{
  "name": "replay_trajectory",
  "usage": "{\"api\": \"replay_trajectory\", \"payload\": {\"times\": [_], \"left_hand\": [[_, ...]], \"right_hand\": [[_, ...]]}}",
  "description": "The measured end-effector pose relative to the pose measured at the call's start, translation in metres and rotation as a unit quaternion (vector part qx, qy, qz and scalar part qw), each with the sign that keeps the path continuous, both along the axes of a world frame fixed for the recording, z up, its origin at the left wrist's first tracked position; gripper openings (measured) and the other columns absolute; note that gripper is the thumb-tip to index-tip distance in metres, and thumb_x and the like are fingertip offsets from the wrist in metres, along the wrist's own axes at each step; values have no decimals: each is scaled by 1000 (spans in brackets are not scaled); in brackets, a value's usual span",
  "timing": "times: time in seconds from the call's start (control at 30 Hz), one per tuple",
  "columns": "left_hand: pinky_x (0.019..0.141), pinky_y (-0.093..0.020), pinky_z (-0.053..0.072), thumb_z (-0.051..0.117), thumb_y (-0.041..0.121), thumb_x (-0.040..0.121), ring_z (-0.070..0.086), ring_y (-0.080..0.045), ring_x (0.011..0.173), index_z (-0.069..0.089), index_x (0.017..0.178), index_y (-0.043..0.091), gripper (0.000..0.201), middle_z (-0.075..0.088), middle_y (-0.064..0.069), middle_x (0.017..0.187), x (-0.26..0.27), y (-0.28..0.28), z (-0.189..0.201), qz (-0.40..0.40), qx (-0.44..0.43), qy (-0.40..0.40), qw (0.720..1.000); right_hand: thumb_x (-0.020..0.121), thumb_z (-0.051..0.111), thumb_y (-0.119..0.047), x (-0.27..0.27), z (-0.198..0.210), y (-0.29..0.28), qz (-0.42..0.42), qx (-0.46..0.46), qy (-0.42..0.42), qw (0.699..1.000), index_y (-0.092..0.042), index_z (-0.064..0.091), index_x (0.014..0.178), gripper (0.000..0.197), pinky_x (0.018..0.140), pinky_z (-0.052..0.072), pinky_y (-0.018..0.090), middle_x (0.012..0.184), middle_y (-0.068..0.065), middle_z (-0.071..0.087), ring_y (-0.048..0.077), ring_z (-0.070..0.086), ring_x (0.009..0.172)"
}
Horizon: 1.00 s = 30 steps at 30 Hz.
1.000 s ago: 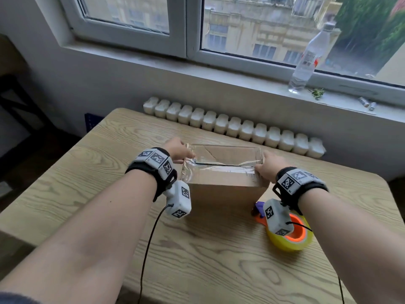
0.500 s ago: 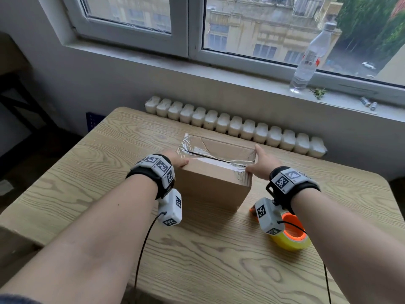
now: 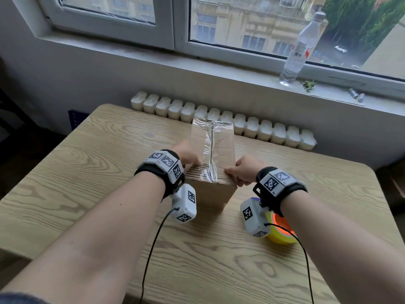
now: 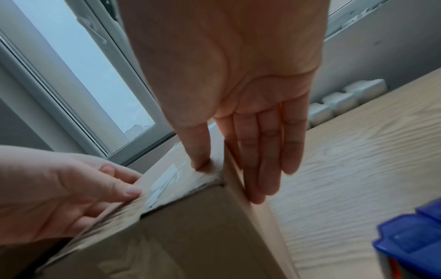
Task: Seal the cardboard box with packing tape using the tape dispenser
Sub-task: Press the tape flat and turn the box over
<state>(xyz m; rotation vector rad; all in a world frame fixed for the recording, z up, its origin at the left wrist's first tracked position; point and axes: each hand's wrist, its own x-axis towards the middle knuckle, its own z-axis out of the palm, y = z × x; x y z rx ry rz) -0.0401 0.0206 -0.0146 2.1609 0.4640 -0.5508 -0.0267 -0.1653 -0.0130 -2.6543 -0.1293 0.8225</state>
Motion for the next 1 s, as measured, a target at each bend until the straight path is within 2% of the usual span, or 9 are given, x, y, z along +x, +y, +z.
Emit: {"api": "replay_trajectory", "payload": {"times": [0.1,0.17,0.23,0.33,0.4,0.47,0.6,0.8,1.0], "left_hand": [[100,-45,49,69,9,85,58,-31,116,55,124,0,43,61,-16,124,2,-7,-3,-25,4,17,1000],[102,-44,47,70,9,84,57,-30,117,53,126,2,46,61,-15,127,3,-14,-3,-27,6,4,1000],[104,-40,43,68,14,85,54,-29,122,44,135,7,56,56,-11,133,5,-27,-1,-26,46,-52,997],[110,-36,34,60,19,86,41,-27,134,32,146,14,66,42,-11,145,11,-55,12,-40,115,-177,977],[113,-34,28,57,20,87,36,-24,137,40,142,15,58,41,-9,145,18,-80,19,-77,141,-243,956],[111,-33,30,55,20,88,39,-24,134,49,134,16,47,44,-7,141,22,-110,25,-120,142,-271,944],[104,-34,41,54,22,90,49,-22,126,56,127,18,37,52,-4,137,20,-169,11,-233,162,-222,933],[103,-33,43,60,21,88,50,-23,125,55,130,17,43,54,-5,135,10,-211,-40,-342,191,-91,916],[95,-31,45,62,26,88,55,-22,120,53,133,14,47,58,-5,132,12,-218,-68,-369,215,-21,904]], "right_hand": [[93,52,-38,0,-1,-12,-6,9,12,1000,-12,58,58,44,63,51,27,57,1,64,10,58,50],[94,51,-37,-1,-1,-22,-14,29,44,999,-9,66,76,37,61,51,26,66,3,68,12,62,56],[95,49,-39,-4,0,-31,-23,32,40,998,-6,69,94,39,67,55,30,82,6,73,15,67,67],[95,48,-42,-3,6,-53,-37,5,-46,998,-9,68,92,38,79,56,36,89,6,71,23,65,81],[95,50,-36,-3,12,-74,-51,1,-71,996,-14,67,92,28,75,49,31,80,4,64,22,58,79],[94,53,-31,-6,15,-98,-68,-8,-75,995,-13,71,104,27,78,45,28,85,4,66,21,60,87],[91,57,-22,-22,5,-142,-93,-22,-76,993,-12,70,112,27,82,41,24,112,6,69,21,61,107],[87,60,-16,-36,-34,-180,-122,-7,-44,992,-19,64,121,34,93,43,27,126,4,63,20,58,116],[81,62,-7,-26,-68,-180,-47,-4,-29,998,-24,57,130,51,90,44,27,131,2,58,20,55,118]]}}
